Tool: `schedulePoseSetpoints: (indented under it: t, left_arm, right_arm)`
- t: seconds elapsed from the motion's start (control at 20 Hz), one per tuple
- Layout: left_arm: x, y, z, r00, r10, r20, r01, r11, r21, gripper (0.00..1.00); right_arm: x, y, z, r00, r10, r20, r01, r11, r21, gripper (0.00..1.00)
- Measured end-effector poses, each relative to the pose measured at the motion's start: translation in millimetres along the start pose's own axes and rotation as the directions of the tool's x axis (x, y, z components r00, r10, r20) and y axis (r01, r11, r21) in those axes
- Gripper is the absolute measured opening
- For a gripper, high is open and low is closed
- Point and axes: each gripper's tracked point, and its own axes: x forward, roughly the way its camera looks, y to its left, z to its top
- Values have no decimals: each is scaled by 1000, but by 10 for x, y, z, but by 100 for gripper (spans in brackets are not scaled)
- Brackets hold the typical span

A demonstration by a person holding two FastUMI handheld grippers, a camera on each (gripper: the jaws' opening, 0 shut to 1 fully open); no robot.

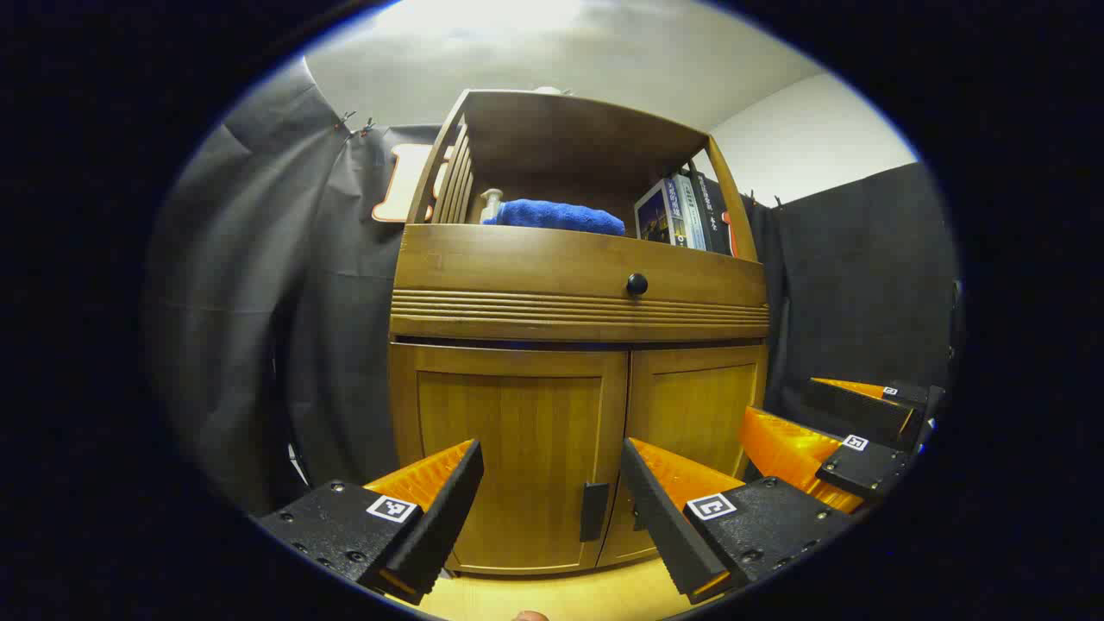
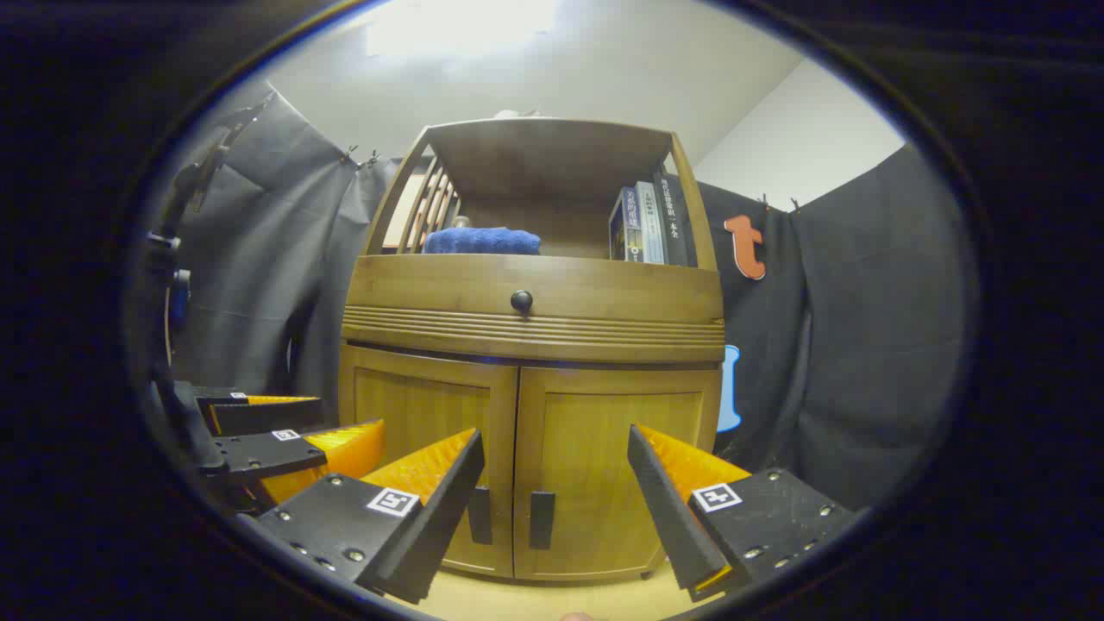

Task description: Open the right door of the double-door shoe cabinet with the right hand, and open the left door with the left hand.

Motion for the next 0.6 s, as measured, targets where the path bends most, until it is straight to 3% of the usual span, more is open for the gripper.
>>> schedulePoseSetpoints:
  t: [0.6]
  left_arm:
    - [47, 22, -23, 1000, -1, 5, 1, 1000, -3, 97]
  right_arm:
    - [128, 31, -143, 999, 15, -40, -13, 998, 57, 99]
